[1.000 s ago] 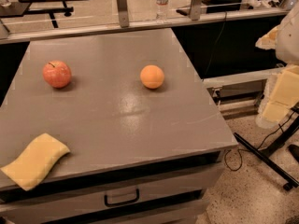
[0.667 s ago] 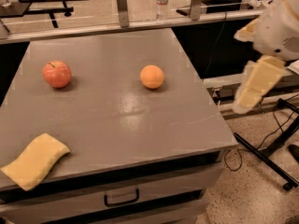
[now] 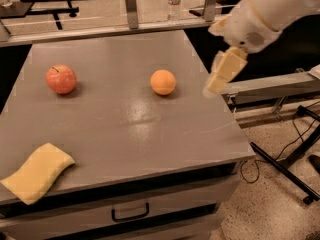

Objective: Move orange near sponge

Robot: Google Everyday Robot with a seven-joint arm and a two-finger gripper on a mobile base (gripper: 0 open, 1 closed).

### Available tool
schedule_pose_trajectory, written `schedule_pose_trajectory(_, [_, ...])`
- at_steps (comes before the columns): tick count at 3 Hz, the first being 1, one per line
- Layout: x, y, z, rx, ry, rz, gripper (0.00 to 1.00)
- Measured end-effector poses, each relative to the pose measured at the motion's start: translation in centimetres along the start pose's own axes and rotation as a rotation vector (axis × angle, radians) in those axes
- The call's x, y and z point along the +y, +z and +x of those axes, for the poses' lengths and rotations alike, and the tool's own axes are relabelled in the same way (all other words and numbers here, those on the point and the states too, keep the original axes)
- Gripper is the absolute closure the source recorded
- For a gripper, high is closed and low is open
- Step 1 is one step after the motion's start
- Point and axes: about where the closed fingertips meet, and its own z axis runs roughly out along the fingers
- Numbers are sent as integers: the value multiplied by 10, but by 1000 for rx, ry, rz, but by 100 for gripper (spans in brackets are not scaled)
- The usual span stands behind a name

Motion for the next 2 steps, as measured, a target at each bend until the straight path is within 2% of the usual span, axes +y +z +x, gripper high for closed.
schedule_pose_trajectory(1, [-24,39,-15,-80,22,-23,0])
schedule_pose_trajectory(2, [-37,73,-23,-128,47,-46,0])
